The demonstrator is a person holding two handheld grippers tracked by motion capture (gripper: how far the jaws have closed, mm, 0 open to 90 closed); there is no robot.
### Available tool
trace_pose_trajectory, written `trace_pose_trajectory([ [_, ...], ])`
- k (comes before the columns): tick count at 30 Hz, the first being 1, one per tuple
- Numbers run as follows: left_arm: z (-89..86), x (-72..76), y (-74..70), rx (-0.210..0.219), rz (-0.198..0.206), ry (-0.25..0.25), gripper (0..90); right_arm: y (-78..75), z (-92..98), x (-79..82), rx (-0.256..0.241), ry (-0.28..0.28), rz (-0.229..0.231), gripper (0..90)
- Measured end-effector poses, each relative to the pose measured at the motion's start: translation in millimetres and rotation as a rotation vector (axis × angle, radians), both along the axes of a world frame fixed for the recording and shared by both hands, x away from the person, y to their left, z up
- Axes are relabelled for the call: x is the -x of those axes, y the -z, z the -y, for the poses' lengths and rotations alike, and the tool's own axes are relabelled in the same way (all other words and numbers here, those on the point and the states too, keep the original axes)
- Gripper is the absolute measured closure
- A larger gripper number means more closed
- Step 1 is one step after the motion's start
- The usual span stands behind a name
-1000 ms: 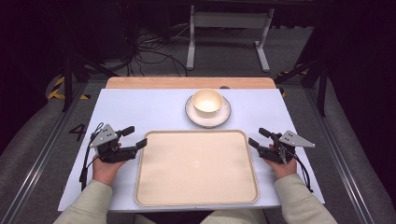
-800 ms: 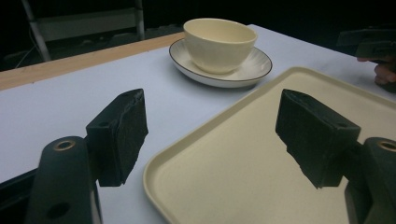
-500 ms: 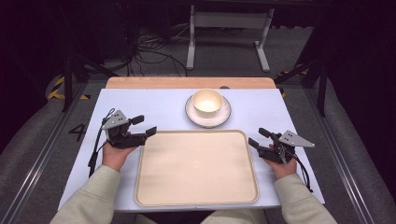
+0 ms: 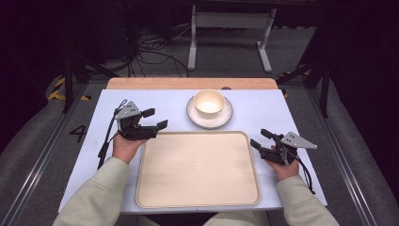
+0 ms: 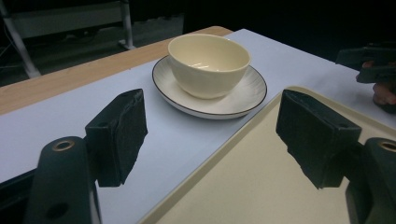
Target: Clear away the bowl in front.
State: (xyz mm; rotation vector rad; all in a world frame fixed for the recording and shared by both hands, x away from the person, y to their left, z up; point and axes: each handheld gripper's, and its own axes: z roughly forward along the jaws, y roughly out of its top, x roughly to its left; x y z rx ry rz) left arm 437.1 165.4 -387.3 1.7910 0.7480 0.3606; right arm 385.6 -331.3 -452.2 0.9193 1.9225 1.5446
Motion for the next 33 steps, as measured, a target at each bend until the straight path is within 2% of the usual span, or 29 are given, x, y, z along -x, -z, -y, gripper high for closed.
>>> trace_pose_trajectory([
  [8, 16.1, -11.4, -7.2, 0.004, -0.004, 0.015, 25.2, -0.4, 3.1, -1.5, -0.02, 0.02, -0.021, 29.4],
  [13, 27.3, -20.0, -8.9, -0.01, -0.019, 0.026, 22.7, 0.6, 4.0, -2.8, -0.017, 0.009, -0.029, 29.7],
  [15, 30.6, -23.3, -10.1, -0.011, -0.01, 0.02, 22.7, 1.0, 3.9, -2.6, -0.016, 0.012, -0.033, 29.7],
  [23, 42.7, -39.4, -12.9, -0.017, -0.024, 0.015, 23.9, 1.1, 3.9, -1.7, -0.007, 0.029, -0.018, 26.6],
  [30, 60.2, -52.9, -12.4, -0.058, -0.024, 0.033, 24.1, -0.2, 5.7, -0.2, -0.026, 0.02, -0.015, 23.0],
  [32, 61.6, -55.0, -12.8, -0.06, -0.027, 0.03, 23.9, -0.4, 6.1, -0.1, -0.03, 0.026, -0.018, 22.1],
  [33, 63.8, -60.8, -13.8, -0.049, -0.03, 0.025, 23.8, -0.4, 6.3, -0.1, -0.03, 0.029, -0.018, 21.6],
])
